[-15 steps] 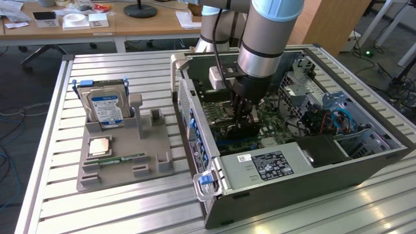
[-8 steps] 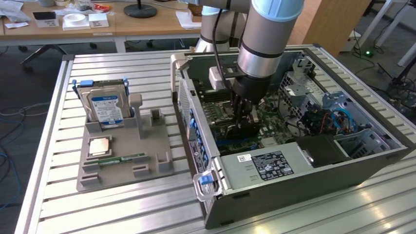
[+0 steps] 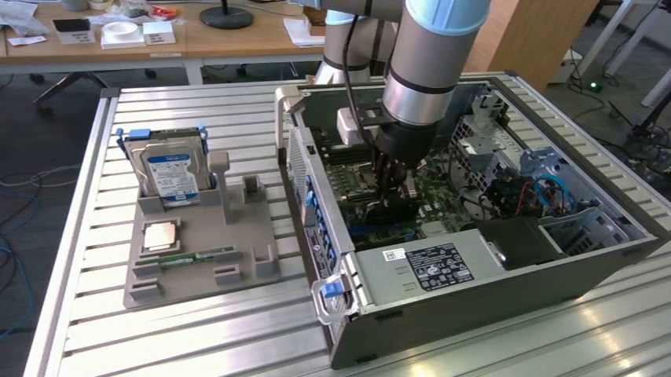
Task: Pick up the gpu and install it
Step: 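Insert the gpu into the slot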
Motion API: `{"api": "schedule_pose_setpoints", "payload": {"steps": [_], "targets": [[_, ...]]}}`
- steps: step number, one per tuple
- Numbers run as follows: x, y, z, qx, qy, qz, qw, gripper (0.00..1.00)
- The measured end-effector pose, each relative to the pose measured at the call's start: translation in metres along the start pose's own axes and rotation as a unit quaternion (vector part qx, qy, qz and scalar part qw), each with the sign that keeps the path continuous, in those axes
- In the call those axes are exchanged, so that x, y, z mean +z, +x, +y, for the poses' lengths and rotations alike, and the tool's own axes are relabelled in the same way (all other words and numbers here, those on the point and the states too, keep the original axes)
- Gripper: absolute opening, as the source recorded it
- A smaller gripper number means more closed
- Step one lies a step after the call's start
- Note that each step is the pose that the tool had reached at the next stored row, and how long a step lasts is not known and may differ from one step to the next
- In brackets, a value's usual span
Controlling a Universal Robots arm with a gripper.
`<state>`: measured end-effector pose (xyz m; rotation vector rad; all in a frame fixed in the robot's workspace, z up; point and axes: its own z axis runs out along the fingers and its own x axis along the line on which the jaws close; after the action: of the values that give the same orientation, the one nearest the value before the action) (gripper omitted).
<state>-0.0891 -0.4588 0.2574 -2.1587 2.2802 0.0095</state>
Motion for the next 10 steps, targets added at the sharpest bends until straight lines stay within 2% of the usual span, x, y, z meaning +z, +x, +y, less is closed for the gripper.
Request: {"api": "schedule_pose_setpoints", "payload": {"steps": [10], "targets": [[0.0009, 0.0000, 0.0009, 0.000, 0.0000, 0.0001, 1.0000, 0.26]]}}
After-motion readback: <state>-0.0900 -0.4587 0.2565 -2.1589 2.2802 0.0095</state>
